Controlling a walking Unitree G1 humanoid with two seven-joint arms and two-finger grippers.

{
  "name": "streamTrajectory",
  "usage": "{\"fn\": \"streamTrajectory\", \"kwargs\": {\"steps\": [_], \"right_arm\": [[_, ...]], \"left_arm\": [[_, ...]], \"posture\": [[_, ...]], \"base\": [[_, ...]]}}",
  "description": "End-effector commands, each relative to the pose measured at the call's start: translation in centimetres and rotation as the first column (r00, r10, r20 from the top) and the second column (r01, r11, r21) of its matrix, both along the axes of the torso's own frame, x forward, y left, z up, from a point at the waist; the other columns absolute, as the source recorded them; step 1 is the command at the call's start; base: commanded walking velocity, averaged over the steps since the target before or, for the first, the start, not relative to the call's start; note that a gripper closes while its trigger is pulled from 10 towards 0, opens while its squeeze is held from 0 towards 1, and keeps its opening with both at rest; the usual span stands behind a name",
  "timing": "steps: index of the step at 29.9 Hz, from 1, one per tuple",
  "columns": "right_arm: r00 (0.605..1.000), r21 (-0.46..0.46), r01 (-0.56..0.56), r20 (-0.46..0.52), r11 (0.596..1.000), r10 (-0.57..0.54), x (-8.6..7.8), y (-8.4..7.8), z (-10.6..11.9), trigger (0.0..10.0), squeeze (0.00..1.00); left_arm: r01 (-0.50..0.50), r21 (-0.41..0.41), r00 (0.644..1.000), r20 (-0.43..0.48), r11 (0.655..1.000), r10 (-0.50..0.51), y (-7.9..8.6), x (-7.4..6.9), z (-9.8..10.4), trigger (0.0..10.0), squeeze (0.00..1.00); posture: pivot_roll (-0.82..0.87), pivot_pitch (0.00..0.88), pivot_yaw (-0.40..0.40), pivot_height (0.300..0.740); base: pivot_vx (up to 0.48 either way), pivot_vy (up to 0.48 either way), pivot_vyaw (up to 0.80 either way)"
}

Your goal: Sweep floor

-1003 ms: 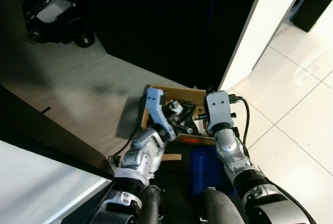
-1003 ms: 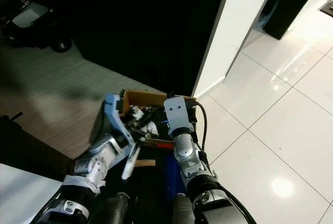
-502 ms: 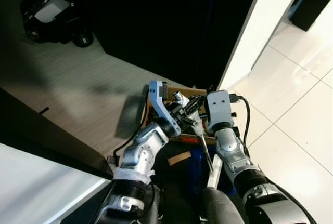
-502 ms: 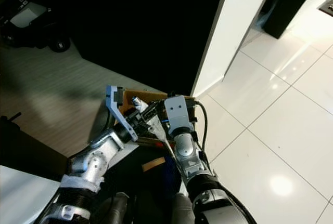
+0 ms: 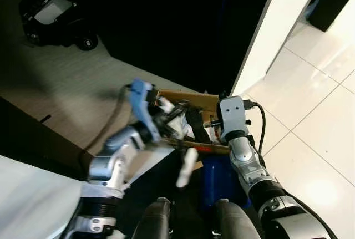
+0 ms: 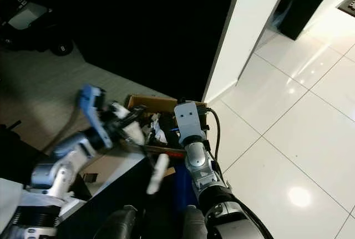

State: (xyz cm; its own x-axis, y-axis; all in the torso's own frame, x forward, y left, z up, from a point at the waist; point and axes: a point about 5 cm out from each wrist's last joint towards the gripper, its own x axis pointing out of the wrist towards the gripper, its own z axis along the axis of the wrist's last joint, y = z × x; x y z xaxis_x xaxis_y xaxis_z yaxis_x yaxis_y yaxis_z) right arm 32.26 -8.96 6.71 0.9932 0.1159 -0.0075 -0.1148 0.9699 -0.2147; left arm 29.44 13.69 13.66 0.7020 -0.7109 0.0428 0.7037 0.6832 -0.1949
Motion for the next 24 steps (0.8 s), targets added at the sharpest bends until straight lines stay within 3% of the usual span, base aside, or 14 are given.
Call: {"fn": "streamTrajectory", "kwargs": {"steps": [1,6,11,15,19,21,24], "right_arm": [[0.992,0.041,-0.021,-0.121,0.999,0.026,-1.4,0.8,-2.3,10.0,0.0],[0.993,0.037,-0.017,-0.118,0.999,0.022,-1.3,0.6,-2.3,10.0,0.0],[0.993,0.032,-0.016,-0.119,0.999,0.02,-1.2,0.4,-2.3,10.0,0.0],[0.993,0.029,-0.019,-0.117,0.999,0.023,-1.2,0.4,-2.2,10.0,0.0],[0.993,0.028,-0.023,-0.115,0.999,0.026,-1.2,0.5,-2.2,10.0,0.0],[0.993,0.026,-0.027,-0.113,0.999,0.03,-1.1,0.5,-2.1,10.0,0.0],[0.993,0.024,-0.027,-0.111,0.999,0.03,-1.2,0.5,-2.1,10.0,0.0]], "left_arm": [[-0.017,0.053,1.0,0.023,0.998,0.016,0.4,0.1,0.0,10.0,0.0],[-0.029,0.042,1.0,0.007,0.999,0.029,0.2,0.2,-0.6,10.0,0.0],[-0.028,0.012,0.999,-0.033,1.0,0.029,-0.6,0.1,-2.7,10.0,0.0],[-0.036,-0.046,0.995,-0.094,0.998,0.032,-1.9,0.0,-5.2,10.0,0.0],[-0.062,-0.104,0.991,-0.121,0.993,0.049,-2.7,0.2,-5.5,10.0,0.0],[-0.093,-0.197,0.986,-0.152,0.976,0.063,-3.8,0.7,-5.5,10.0,0.0],[-0.076,-0.359,0.982,-0.19,0.93,0.007,-5.7,0.9,-4.6,10.0,0.0]], "posture": [[0.0,0.187,0.035,0.74],[0.0,0.185,0.034,0.74],[-0.01,0.184,0.031,0.74],[-0.02,0.187,0.025,0.74],[-0.03,0.193,0.023,0.74],[-0.04,0.197,0.02,0.74],[-0.05,0.201,0.019,0.74]], "base": [[0.0,0.0,0.0],[0.0,0.0,0.0],[0.0,0.0,0.0],[0.0,0.0,0.0],[0.0,0.0,0.0],[0.0,0.0,0.0],[0.0,0.0,0.0]]}}
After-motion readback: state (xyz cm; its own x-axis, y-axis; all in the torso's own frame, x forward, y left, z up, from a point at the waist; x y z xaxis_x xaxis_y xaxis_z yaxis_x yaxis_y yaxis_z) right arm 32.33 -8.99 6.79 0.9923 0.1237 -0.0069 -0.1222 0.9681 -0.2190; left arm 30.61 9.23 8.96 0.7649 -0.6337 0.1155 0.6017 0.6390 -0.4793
